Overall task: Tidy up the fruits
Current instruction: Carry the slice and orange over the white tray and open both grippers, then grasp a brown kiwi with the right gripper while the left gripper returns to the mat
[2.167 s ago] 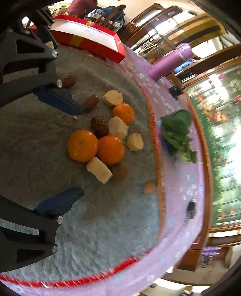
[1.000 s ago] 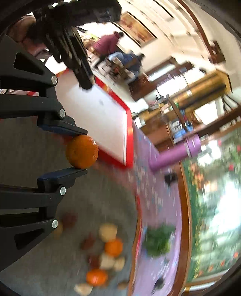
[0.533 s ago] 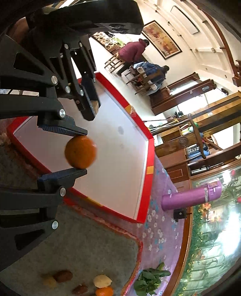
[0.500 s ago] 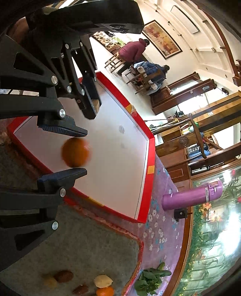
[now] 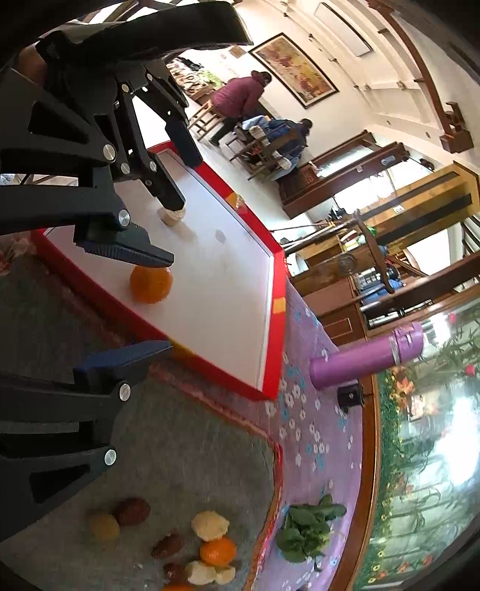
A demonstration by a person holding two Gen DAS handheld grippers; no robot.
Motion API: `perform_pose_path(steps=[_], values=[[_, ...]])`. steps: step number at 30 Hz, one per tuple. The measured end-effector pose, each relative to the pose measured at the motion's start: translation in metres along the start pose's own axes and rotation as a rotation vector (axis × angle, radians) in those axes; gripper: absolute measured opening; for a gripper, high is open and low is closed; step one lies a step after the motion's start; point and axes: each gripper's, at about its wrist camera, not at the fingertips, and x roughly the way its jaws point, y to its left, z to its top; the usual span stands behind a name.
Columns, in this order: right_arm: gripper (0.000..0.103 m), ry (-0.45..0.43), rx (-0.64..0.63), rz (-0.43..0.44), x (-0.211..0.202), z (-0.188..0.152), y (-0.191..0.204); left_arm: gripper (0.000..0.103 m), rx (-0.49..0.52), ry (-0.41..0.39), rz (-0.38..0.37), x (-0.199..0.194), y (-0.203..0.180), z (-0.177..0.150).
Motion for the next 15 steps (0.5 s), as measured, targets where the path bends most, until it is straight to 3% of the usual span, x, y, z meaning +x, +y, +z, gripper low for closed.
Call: perform_pose_path(steps=[15], values=[[0.047, -0.087, 0.090, -0.020, -0.046, 0.004, -0.039, 0.063, 0.073, -0.037, -0.009, -0.014, -0.035, 0.017]])
